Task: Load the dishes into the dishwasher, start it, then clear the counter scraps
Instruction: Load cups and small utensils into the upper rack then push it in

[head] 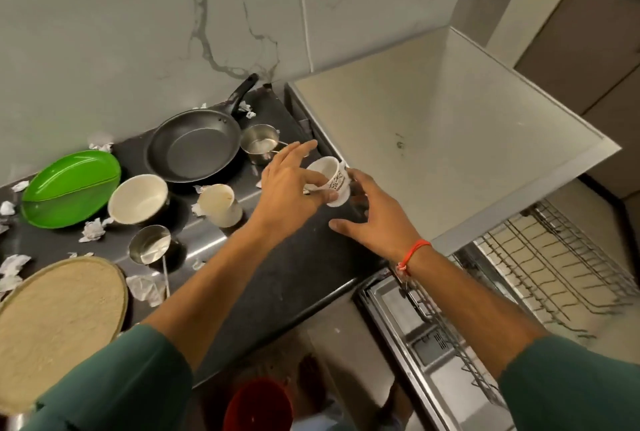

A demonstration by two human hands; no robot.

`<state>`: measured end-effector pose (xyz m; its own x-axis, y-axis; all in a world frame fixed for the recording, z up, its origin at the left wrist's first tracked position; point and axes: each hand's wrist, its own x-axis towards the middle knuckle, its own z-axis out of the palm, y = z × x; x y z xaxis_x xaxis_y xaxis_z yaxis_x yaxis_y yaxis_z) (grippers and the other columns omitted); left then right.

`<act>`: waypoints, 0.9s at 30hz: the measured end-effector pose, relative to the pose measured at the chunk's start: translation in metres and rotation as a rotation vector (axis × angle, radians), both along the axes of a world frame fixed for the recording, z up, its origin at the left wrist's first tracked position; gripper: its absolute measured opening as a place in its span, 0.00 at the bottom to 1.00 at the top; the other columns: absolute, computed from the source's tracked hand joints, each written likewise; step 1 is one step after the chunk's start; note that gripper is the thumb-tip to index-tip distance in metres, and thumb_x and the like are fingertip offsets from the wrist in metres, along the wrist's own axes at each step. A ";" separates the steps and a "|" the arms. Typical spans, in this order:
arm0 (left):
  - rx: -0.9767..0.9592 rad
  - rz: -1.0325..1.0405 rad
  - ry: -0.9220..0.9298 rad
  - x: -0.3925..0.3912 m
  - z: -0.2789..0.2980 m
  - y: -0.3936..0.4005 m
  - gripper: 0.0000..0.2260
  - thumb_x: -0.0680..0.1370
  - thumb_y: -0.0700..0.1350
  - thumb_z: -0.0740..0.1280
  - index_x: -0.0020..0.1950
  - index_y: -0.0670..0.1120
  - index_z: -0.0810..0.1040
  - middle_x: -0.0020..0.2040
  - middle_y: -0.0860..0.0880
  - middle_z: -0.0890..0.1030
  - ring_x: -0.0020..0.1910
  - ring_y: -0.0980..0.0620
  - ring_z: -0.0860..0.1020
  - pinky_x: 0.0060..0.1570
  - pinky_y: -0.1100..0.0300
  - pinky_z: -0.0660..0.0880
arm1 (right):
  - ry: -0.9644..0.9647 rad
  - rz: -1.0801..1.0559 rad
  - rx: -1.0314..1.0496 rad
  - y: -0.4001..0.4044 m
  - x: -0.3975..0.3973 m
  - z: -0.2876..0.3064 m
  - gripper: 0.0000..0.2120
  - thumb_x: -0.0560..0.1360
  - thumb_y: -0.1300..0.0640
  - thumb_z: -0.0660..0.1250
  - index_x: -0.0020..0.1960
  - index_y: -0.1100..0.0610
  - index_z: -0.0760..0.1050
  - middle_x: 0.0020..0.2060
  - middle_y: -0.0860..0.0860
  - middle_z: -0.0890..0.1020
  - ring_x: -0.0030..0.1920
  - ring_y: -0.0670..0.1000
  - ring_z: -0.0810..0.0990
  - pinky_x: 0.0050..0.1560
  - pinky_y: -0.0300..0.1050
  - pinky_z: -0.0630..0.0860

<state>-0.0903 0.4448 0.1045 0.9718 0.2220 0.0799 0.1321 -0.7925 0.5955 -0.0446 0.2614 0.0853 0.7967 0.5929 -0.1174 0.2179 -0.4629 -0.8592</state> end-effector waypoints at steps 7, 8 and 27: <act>-0.462 -0.227 0.109 0.010 0.003 -0.117 0.12 0.77 0.49 0.73 0.60 0.49 0.85 0.72 0.61 0.70 0.71 0.68 0.65 0.69 0.67 0.65 | 0.153 -0.143 0.128 -0.132 0.004 0.011 0.36 0.70 0.56 0.80 0.74 0.48 0.68 0.61 0.47 0.81 0.57 0.46 0.83 0.58 0.46 0.81; -0.472 -0.252 0.127 0.010 0.002 -0.137 0.10 0.78 0.50 0.73 0.58 0.50 0.86 0.75 0.59 0.68 0.73 0.66 0.64 0.68 0.69 0.62 | 0.175 -0.148 0.120 -0.156 0.005 0.011 0.37 0.70 0.58 0.80 0.74 0.49 0.68 0.60 0.48 0.82 0.57 0.46 0.83 0.58 0.47 0.82; -0.256 -0.426 0.659 0.031 -0.114 -0.337 0.17 0.82 0.45 0.67 0.72 0.50 0.74 0.71 0.49 0.75 0.56 0.55 0.78 0.53 0.67 0.70 | 0.201 -0.525 -0.089 -0.384 -0.012 -0.100 0.31 0.64 0.59 0.83 0.65 0.49 0.79 0.50 0.45 0.82 0.49 0.45 0.82 0.51 0.39 0.80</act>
